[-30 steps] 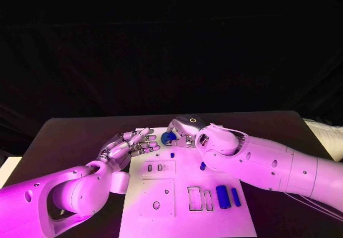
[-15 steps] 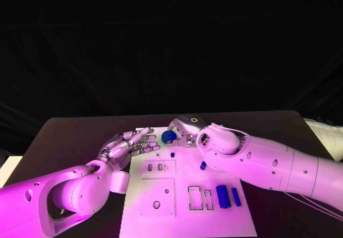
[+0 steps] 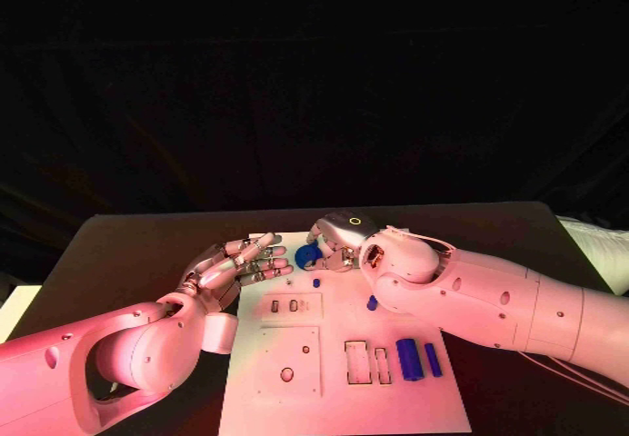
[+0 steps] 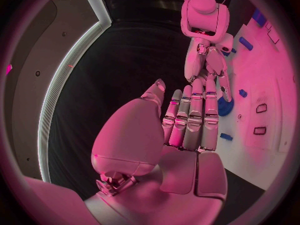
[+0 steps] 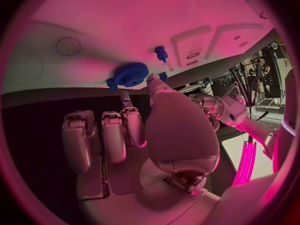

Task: Assemble the parts on the task board

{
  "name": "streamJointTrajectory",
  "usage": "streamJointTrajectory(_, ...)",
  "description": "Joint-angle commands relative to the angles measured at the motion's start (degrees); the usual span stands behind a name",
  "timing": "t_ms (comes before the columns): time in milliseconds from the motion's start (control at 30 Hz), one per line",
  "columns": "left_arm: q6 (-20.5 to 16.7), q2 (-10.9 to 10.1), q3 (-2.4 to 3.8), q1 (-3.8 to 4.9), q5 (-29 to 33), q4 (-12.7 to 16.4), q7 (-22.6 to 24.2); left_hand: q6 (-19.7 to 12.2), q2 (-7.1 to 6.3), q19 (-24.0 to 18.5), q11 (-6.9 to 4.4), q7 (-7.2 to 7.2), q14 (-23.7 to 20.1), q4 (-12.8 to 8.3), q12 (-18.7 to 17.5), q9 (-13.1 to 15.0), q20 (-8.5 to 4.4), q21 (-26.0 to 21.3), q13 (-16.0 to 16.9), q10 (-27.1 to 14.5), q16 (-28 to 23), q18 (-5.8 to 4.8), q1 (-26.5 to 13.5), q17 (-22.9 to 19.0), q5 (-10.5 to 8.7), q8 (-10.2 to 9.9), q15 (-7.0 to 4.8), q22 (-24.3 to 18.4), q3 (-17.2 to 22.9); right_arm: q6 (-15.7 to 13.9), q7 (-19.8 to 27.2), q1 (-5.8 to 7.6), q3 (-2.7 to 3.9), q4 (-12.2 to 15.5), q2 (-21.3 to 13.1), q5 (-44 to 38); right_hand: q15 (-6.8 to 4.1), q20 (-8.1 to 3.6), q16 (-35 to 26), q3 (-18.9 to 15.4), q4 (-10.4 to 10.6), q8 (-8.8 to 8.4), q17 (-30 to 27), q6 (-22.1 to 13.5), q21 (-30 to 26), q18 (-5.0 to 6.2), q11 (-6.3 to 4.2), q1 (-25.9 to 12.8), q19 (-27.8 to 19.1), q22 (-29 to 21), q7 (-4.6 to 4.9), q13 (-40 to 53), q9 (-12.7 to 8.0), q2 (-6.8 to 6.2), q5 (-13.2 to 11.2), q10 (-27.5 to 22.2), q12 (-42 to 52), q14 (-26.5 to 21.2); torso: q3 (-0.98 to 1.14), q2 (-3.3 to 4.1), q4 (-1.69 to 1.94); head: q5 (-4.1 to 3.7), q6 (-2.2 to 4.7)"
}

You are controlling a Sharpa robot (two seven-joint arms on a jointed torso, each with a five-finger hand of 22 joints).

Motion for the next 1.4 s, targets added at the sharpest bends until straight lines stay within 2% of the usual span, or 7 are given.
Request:
streamJointTrajectory(33,1.00,0.01,0.04,0.06,0.01,0.17,0.32,0.00,0.54,0.17,0.51,0.27,0.11,-0.38,-0.27,-0.03,0.24,-0.34,0.07,0.06,-0.26,0.73,0.02,0.14,0.27,-0.28,0.23,-0.09,0.00,1.05,0.72,-0.06,-0.02,0.21,-0.04,0.40,-0.21,0.04,0.01,0.14,0.05,0.24,11.55,0.43,0.08,-0.60,-0.17,-0.01,5.45,14.25,-0.08,9.13,-0.05,0.47,0.03,2.45,0.30,5.25,0.00,0.00,0.01,0.02,-0.01)
streamJointTrajectory(467,1.01,-0.04,0.04,0.06,0.01,0.17,0.25,0.00,0.54,0.17,0.51,0.27,0.11,-0.38,-0.27,-0.03,0.24,-0.34,0.07,0.06,-0.26,0.73,0.02,0.14,0.27,-0.28,0.23,-0.09,0.00,-0.46,0.25,-0.10,-0.04,-0.12,-0.29,0.27,-0.28,-0.05,-0.09,0.03,0.07,-0.06,11.33,0.28,0.05,-0.57,-0.19,-0.13,5.39,14.16,-0.05,8.81,-0.17,0.52,-0.12,2.25,-0.28,5.21,0.02,0.01,0.04,-0.07,0.12)
streamJointTrajectory(667,1.11,0.01,0.04,0.06,0.01,0.01,0.22,0.00,0.54,0.17,0.51,0.27,0.11,-0.38,-0.27,-0.03,0.24,-0.34,0.07,0.06,-0.26,0.73,0.02,0.14,0.27,-0.28,0.23,-0.09,0.00,-5.26,1.41,-0.29,0.07,2.14,-2.55,1.69,-0.28,-0.10,-0.09,0.08,0.14,-0.28,11.34,0.21,0.03,-0.56,-0.17,-0.30,5.36,14.11,-0.03,8.84,-0.25,0.78,0.59,2.27,-0.25,5.21,0.11,-0.07,-0.01,-0.26,0.40)
streamJointTrajectory(833,1.13,-0.14,0.04,0.06,0.01,-0.13,0.24,0.00,0.54,0.18,0.52,0.28,0.12,-0.43,-0.30,-0.03,0.24,-0.38,0.07,0.05,-0.30,0.73,0.03,0.16,0.27,-0.31,0.24,-0.10,0.01,-9.54,6.86,-0.18,1.14,6.04,-8.54,11.98,-0.30,-0.16,-0.07,0.86,-1.03,-0.52,11.39,0.21,0.09,-0.60,-0.18,1.61,5.46,14.27,0.03,8.86,-0.36,1.12,3.05,2.26,-0.30,5.22,0.10,-0.20,-0.32,-0.36,0.70)
streamJointTrajectory(1000,1.15,-0.22,0.04,0.05,0.01,-0.45,0.27,0.00,0.54,0.18,0.52,0.28,0.12,-0.43,-0.30,-0.03,0.24,-0.38,0.07,0.05,-0.30,0.73,0.03,0.16,0.27,-0.31,0.24,-0.10,0.01,-5.36,14.70,0.47,1.82,7.73,-15.16,25.65,-0.23,-0.14,-0.02,1.68,-4.32,-0.59,11.52,-0.18,0.08,-0.60,-0.06,5.36,5.45,14.26,0.24,8.91,-0.45,1.09,3.95,2.16,-0.36,5.24,0.23,-0.67,-1.17,-0.34,0.90)
streamJointTrajectory(1133,1.20,-0.04,0.03,0.05,0.01,-1.31,0.35,0.01,0.57,0.19,0.51,0.27,0.12,-0.46,-0.30,-0.03,0.25,-0.40,0.07,0.06,-0.33,0.74,0.05,0.18,0.28,-0.32,0.24,-0.11,0.03,-1.68,18.56,0.71,2.02,6.44,-19.63,31.33,-0.16,-0.06,0.06,1.37,-6.44,-0.53,11.71,-0.17,0.04,-0.57,-0.02,6.72,5.38,14.16,0.28,8.94,-0.43,0.42,4.58,2.11,-0.38,5.27,0.53,-1.29,-2.05,-0.12,0.94)
streamJointTrajectory(1400,1.38,0.42,0.01,0.03,0.05,-2.72,0.42,0.03,0.59,0.20,0.50,0.25,0.12,-0.49,-0.31,-0.03,0.25,-0.41,0.07,0.06,-0.34,0.74,0.07,0.19,0.29,-0.33,0.24,-0.11,0.05,0.16,20.52,0.06,2.05,3.14,-23.20,33.23,-0.14,-0.04,0.04,0.90,-7.03,-0.55,11.68,-0.22,0.01,-0.56,0.00,6.82,5.35,14.10,0.29,8.83,-0.43,0.02,4.90,2.00,-0.62,5.26,1.06,-1.84,-2.78,-0.53,0.93)
